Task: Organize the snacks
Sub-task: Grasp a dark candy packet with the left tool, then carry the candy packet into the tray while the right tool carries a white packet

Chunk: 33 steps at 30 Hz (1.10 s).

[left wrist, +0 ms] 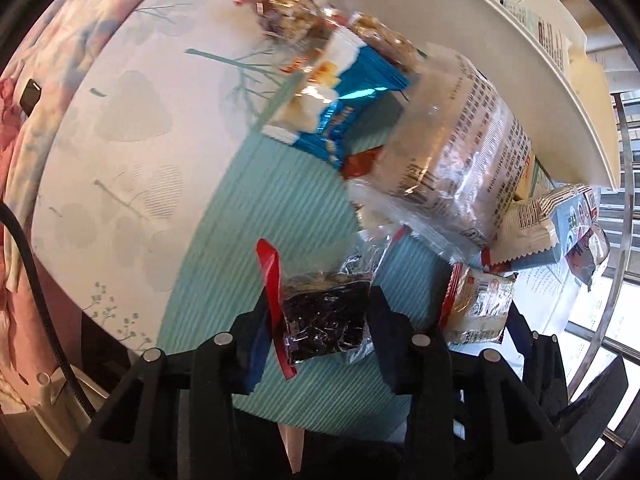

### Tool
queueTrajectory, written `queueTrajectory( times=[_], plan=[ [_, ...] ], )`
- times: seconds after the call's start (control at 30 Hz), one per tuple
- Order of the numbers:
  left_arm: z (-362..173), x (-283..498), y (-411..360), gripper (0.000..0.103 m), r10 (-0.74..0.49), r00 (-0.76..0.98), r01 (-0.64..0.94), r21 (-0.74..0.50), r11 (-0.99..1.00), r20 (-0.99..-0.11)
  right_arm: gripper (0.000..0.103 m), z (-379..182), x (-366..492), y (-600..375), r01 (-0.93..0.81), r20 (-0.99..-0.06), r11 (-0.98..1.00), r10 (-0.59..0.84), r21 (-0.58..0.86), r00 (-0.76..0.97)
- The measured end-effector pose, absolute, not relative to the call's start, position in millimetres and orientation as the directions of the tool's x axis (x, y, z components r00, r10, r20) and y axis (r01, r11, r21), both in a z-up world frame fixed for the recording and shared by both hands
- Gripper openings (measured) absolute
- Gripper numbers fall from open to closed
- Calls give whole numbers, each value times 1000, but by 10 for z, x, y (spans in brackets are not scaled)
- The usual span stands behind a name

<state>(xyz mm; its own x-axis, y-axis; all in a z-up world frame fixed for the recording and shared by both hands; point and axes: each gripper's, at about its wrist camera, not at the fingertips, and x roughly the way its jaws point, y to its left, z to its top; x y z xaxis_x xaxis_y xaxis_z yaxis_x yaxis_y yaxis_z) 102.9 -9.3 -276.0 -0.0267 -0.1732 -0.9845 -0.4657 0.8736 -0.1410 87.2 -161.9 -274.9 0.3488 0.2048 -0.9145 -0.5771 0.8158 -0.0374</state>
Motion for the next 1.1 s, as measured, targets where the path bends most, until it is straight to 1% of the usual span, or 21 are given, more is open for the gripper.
queueTrajectory(
  times=[0.07, 0.17, 0.43, 0.57, 0.67, 0.93, 1.1],
  plan=[
    [-2683, 948, 19, 42, -172, -27, -456, -141, 879, -985, 66, -2754, 885, -1595, -566, -920, 823, 189, -42, 343],
    [-2506, 865, 176, 42, -175, -15, -431, -151, 889, -984, 62, -2734, 870, -1535, -540, -927, 840, 162, -50, 337],
    [-2141, 851, 536, 42, -198, 2, -352, -186, 918, -980, 60, -2688, 812, -1304, -425, -956, 904, 85, -43, 279],
    [-1932, 907, 728, 42, -197, 13, -286, -192, 939, -980, 59, -2630, 776, -1227, -318, -968, 948, 62, -20, 245],
    [-1768, 995, 677, 42, -204, 24, -233, -204, 951, -979, 59, -2492, 769, -1173, -231, -969, 973, 50, -7, 241],
    [-1236, 1224, 790, 42, -233, 120, -74, -242, 967, -965, 59, -1905, 754, -1011, -42, -931, 999, 6, -10, 365],
    [-979, 1452, 881, 42, -252, 186, 12, -254, 967, -950, 59, -1581, 795, -1036, 30, -887, 999, -33, -22, 461]
  ],
)
